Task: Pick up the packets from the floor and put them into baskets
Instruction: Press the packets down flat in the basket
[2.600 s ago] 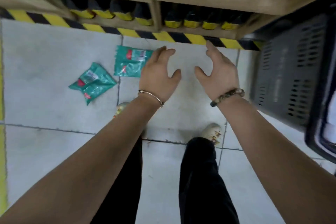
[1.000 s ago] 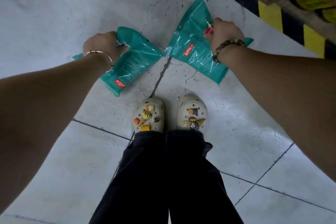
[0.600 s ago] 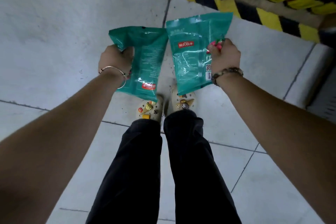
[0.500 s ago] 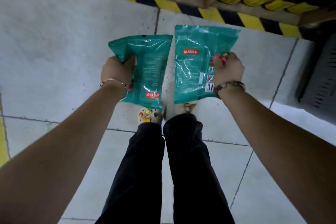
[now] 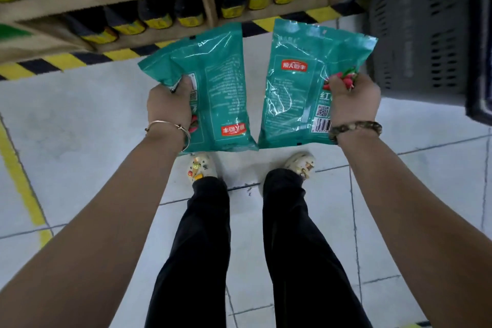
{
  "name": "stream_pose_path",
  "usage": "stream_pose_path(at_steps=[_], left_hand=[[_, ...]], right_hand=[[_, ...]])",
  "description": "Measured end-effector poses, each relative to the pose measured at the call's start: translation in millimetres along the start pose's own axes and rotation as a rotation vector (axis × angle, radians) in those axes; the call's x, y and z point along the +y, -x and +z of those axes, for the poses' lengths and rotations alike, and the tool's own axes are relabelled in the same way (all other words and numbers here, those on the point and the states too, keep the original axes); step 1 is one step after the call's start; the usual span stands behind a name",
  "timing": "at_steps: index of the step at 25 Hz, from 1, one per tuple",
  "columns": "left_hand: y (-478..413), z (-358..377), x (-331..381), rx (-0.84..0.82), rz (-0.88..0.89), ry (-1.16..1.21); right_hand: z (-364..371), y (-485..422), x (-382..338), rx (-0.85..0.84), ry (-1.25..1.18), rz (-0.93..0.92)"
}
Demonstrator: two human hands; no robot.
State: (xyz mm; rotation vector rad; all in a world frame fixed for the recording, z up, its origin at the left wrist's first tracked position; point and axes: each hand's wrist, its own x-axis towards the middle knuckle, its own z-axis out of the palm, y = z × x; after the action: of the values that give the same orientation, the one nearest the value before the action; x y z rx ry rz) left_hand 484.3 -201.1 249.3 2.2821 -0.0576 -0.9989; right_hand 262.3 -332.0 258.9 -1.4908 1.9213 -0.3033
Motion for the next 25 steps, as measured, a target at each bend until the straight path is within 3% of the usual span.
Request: stream_pose_path(at_steps=[7,14,25], left_hand=[[98.5,105.8,86.8,-0.147,0.163,0.085],[184.7,206.4,166.6,-0.282,0.395,-0.057],[184.5,352.7,285.5,-0.4,0.466,-0.13]], right_hand=[[-145.3,-36.6,40.6,0.124,-0.098,0.093],[-269.1,-47.8,88.7,0.358,-0.276,0.312],[-333.1,-161.2,97.4,0.452,-0.325,0.404]])
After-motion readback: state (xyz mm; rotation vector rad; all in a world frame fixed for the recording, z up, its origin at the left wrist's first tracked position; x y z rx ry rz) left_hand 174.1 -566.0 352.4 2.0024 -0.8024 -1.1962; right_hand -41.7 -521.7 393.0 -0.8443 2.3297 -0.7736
